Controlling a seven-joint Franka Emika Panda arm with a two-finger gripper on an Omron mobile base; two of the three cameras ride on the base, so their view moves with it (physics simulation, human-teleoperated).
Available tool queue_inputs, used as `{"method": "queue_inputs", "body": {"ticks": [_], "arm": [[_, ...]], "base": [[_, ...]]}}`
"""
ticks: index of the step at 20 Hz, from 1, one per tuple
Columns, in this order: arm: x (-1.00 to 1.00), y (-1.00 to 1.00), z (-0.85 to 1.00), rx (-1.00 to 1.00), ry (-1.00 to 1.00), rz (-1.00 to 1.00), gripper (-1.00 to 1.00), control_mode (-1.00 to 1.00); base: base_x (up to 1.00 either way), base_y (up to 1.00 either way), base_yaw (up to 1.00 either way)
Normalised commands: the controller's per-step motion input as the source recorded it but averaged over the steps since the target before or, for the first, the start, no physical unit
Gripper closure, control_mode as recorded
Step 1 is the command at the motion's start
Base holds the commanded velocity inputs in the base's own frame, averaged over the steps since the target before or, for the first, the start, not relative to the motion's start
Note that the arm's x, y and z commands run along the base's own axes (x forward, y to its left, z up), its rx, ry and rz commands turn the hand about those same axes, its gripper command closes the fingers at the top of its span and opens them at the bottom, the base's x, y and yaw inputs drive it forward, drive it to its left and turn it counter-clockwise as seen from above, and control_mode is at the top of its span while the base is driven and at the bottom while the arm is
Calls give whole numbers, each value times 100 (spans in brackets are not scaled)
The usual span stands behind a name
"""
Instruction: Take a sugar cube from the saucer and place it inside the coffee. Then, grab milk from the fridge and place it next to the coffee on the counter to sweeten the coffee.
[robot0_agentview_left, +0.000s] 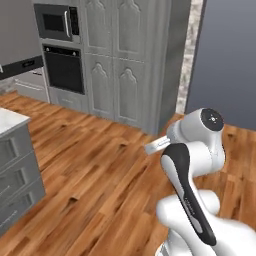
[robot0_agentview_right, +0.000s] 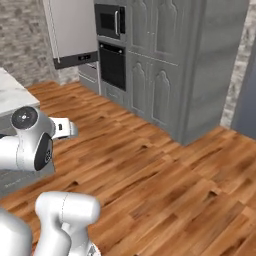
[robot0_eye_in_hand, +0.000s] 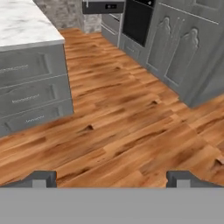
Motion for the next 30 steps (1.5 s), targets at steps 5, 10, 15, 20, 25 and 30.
{"method": "queue_inputs", "body": {"ticks": [5, 10, 15, 20, 25, 30], "arm": [[0, 0, 0, 0, 0, 0, -100, 100], [0, 0, 0, 0, 0, 0, -100, 100], [0, 0, 0, 0, 0, 0, -100, 100], [0, 0, 0, 0, 0, 0, -100, 100], [0, 0, 0, 0, 0, 0, -100, 100], [0, 0, 0, 0, 0, 0, -100, 100]], "base": [[100, -24, 27], [100, -7, 46], [100, -28, 53], [100, -57, 45], [100, -45, 37], [100, -17, 26]]}}
